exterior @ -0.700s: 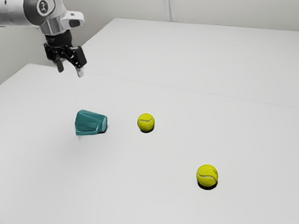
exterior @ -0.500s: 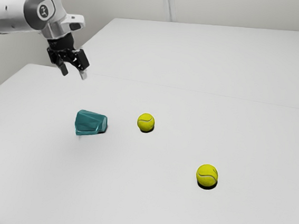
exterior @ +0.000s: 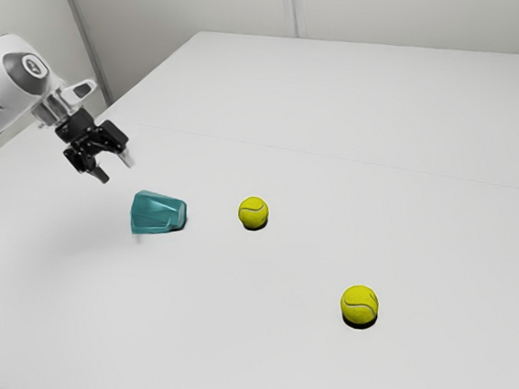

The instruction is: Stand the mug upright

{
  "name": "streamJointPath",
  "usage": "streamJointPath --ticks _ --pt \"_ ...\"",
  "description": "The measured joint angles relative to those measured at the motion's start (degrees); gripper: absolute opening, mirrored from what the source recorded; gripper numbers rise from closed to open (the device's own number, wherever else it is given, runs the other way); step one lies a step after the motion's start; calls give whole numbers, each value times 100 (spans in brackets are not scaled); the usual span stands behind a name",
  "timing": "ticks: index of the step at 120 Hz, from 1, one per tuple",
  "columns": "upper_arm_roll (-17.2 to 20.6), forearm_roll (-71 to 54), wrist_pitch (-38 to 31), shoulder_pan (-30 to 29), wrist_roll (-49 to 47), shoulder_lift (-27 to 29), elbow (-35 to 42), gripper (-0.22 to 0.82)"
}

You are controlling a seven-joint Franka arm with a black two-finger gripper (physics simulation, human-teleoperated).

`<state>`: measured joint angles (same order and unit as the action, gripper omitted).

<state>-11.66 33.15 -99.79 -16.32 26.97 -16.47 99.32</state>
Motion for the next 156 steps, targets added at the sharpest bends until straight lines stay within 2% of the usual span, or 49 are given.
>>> streamJointPath --ticks 35,110,120,129,156 --pt "43 731 24 -279 847 -831 -265 60" --pt "301 1536 -54 -264 1813 -1200 19 59" --pt "340 1591 -61 -259 1880 -1192 40 53" --pt "362 1622 -66 -258 1933 -1182 44 44" --pt "381 1752 -41 -258 2052 -1141 85 6"
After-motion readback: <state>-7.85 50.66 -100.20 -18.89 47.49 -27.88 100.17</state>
